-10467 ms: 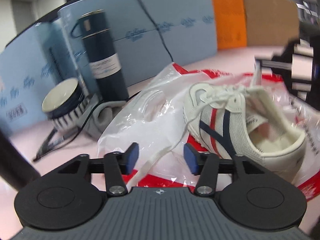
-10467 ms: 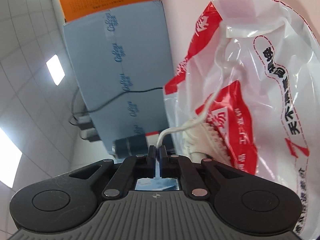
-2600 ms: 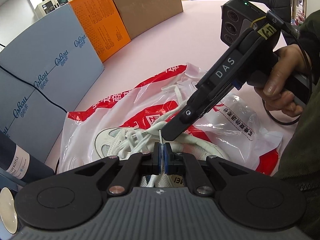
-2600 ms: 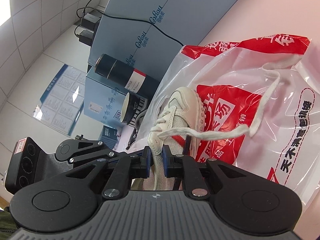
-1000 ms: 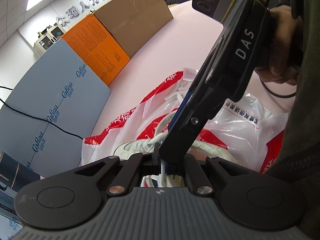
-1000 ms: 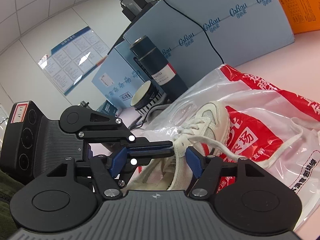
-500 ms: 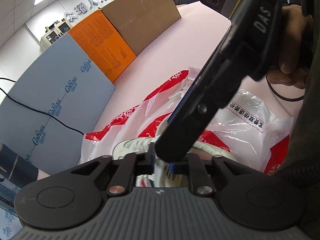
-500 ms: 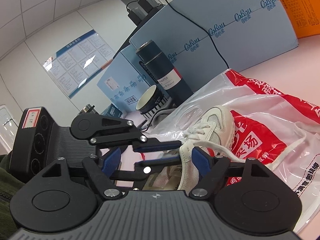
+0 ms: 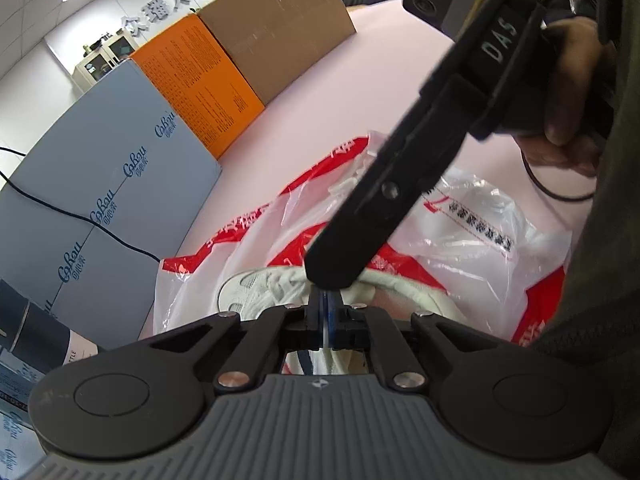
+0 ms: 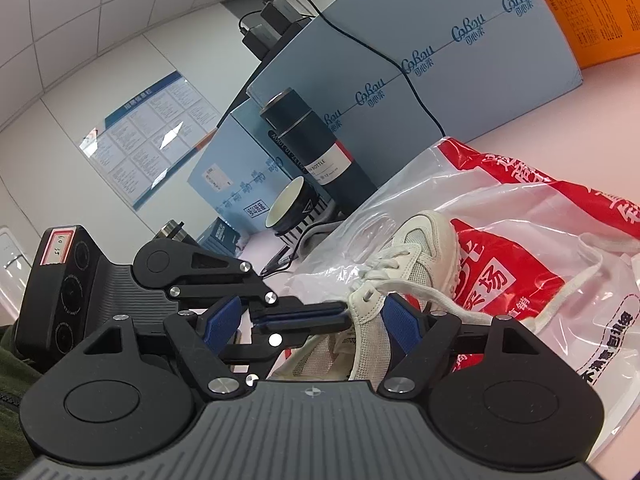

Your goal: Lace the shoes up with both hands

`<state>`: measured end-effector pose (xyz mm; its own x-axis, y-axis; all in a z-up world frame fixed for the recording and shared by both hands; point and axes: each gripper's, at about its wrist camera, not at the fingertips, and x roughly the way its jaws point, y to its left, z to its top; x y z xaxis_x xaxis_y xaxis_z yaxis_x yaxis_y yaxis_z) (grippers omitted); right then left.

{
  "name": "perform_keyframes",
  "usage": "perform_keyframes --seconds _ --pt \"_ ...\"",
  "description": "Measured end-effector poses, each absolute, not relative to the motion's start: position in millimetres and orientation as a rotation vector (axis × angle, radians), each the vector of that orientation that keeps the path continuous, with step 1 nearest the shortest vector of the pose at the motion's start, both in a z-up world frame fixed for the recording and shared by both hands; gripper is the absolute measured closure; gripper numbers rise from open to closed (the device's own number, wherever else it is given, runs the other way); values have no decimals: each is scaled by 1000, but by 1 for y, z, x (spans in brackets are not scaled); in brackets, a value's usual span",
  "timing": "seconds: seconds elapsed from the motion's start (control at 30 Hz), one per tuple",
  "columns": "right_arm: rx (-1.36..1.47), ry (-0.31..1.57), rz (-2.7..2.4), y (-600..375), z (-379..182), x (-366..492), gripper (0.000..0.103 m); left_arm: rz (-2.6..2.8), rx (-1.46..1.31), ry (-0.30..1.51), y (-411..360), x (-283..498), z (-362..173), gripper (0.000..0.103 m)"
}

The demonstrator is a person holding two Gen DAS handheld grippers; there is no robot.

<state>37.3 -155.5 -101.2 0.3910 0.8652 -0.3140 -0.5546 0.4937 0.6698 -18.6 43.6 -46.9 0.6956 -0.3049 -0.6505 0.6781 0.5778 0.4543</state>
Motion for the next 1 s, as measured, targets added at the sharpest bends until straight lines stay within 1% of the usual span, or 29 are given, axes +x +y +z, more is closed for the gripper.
perform_keyframes --seconds 0.33,0.4,0.43,0.5,0.57,0.6,0.63,0.67,0.7,0.77,0.8,0.83,0.87,0.93,1.0 --pt "514 696 925 -157 -102 36 24 -591 719 524 39 -16 -51 100" --pt "521 685 904 -159 -102 36 24 -584 723 518 40 -19 -51 94" --pt "520 679 892 -160 -103 37 25 -575 727 517 41 -21 -51 89" --pt "507 684 869 -158 -103 38 30 -543 725 505 42 -24 -51 84" --pt "512 693 856 -158 -106 41 44 -517 701 507 44 -26 -50 80" --pt "518 699 852 -157 -108 42 49 -499 692 505 45 -29 -50 76" --pt "527 705 844 -158 -109 44 57 -481 683 503 46 -29 -50 73" --pt "540 709 837 -158 -111 45 62 -464 673 501 47 -29 -50 72" --pt "555 711 834 -159 -113 46 66 -448 661 501 48 -30 -50 69" --pt "586 716 827 -160 -117 48 76 -415 636 501 50 -30 -50 63" --pt "600 719 824 -161 -118 49 79 -395 625 501 51 -30 -51 58" --pt "613 721 822 -162 -120 50 85 -377 614 499 52 -30 -50 54" --pt "624 722 821 -163 -121 50 90 -363 606 497 54 -30 -50 52" --pt "645 727 824 -165 -122 51 94 -347 599 493 54 -29 -50 50" --pt "666 733 829 -166 -124 52 95 -350 598 490 53 -32 -49 50"
